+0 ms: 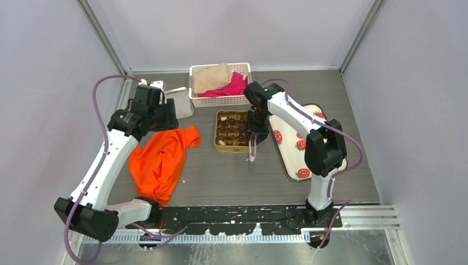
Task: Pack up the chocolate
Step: Place the fake chocolate in the packing box.
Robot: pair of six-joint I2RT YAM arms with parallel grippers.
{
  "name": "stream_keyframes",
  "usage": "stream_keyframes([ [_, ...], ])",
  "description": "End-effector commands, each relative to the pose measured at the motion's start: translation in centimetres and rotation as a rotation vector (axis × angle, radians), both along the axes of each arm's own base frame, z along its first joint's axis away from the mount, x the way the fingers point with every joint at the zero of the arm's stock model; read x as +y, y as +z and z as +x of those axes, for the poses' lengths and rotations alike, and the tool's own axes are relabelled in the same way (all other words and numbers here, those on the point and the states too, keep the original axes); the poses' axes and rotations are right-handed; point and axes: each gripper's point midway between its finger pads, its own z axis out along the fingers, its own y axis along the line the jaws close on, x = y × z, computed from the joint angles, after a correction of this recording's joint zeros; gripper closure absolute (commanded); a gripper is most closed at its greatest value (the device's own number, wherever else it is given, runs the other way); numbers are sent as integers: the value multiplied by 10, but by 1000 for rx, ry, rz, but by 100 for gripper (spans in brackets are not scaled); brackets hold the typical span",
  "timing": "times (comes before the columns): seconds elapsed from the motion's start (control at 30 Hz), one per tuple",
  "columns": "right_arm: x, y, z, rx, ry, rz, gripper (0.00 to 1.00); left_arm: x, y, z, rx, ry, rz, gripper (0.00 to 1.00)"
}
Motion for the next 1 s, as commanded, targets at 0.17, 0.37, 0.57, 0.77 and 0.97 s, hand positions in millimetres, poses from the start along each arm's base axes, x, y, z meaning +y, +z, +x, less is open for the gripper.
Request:
stream_keyframes([
  [0.17,8,20,3,-63,-4,59,66,-4,21,4,-65,2,-36,45],
  [0.37,8,22,5,-72,-5,58,65,-4,22,3,-69,4,-42,45],
  [0.57,12,23,3,-61,5,76,65,-3,19,3,-65,8,-36,45],
  [0.77,10,24,-4,-56,20,74,59,-4,21,6,-63,7,-36,45],
  [0.97,9,24,-4,-59,24,65,59,-7,20,8,-55,4,-48,45],
])
